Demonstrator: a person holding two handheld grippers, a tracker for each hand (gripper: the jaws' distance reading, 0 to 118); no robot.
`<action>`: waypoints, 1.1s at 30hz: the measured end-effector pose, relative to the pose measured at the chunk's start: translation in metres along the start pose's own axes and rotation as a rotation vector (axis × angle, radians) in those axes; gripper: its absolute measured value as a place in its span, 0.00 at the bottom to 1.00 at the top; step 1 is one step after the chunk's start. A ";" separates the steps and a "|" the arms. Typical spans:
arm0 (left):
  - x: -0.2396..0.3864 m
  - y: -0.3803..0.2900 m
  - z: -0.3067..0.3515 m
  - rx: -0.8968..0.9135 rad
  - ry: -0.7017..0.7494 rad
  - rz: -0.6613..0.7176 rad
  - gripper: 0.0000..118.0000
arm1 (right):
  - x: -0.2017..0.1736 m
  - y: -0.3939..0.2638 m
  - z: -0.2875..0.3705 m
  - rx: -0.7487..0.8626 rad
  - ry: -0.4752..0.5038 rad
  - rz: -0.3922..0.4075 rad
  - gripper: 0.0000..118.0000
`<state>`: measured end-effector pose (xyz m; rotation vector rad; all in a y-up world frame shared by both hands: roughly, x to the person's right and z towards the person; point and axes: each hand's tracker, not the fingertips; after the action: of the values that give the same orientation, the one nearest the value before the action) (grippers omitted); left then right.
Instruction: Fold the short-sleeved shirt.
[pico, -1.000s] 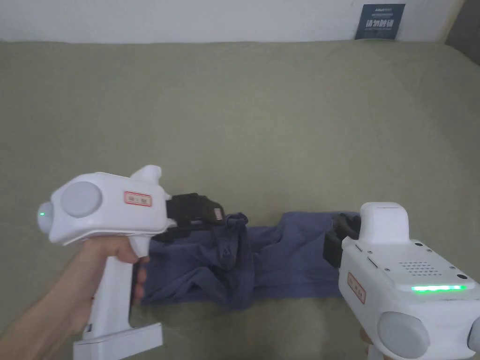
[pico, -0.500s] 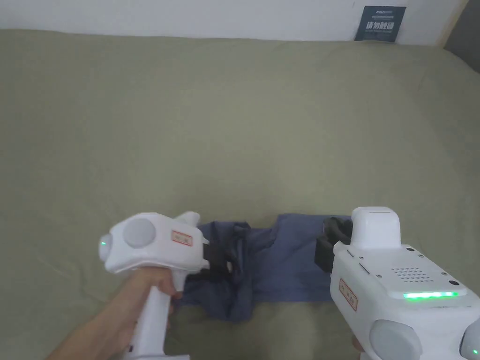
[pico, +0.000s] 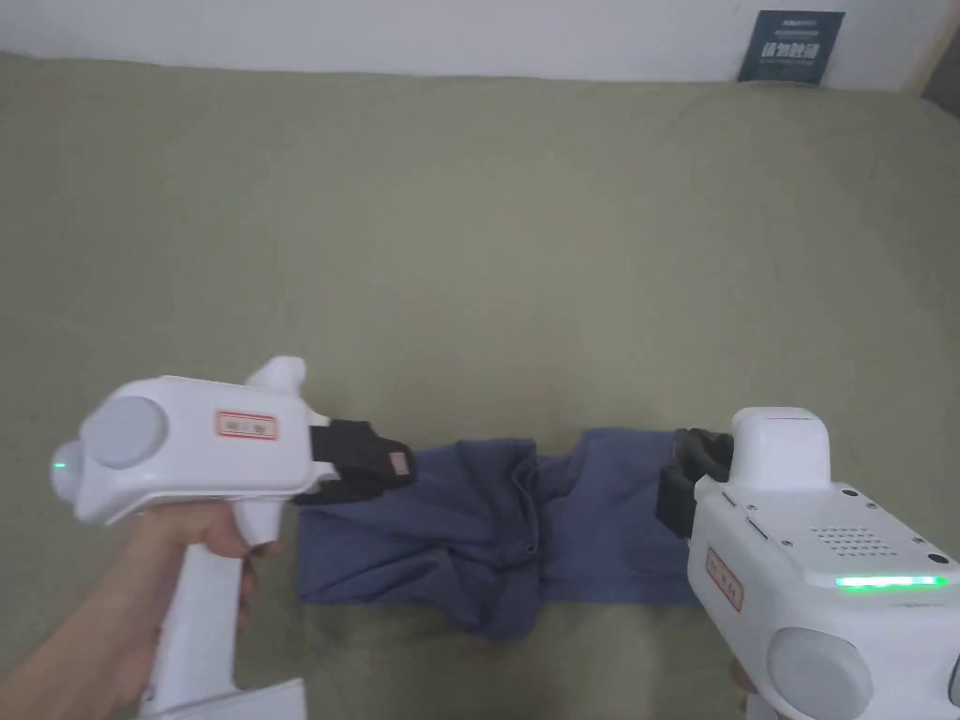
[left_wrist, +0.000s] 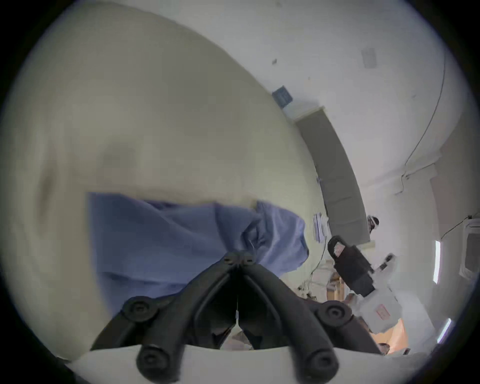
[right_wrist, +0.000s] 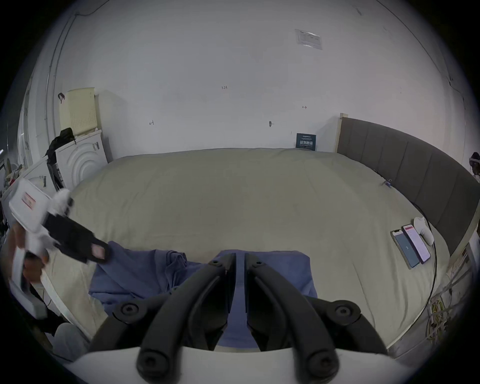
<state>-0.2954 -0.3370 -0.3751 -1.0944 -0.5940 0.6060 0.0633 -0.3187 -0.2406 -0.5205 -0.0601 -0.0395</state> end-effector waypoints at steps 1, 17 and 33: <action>-0.009 0.002 0.013 0.024 0.042 -0.001 0.01 | -0.003 0.001 0.000 0.008 0.006 0.000 0.11; -0.077 -0.003 -0.007 -0.101 -0.026 0.084 0.98 | -0.030 0.008 -0.006 0.098 0.013 0.044 0.11; -0.082 -0.018 -0.013 -0.032 -0.071 0.231 0.11 | -0.025 0.016 0.013 0.164 -0.015 0.036 0.06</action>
<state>-0.3408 -0.4088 -0.3743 -1.1844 -0.5436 0.8408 0.0382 -0.2980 -0.2385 -0.3583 -0.0680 0.0047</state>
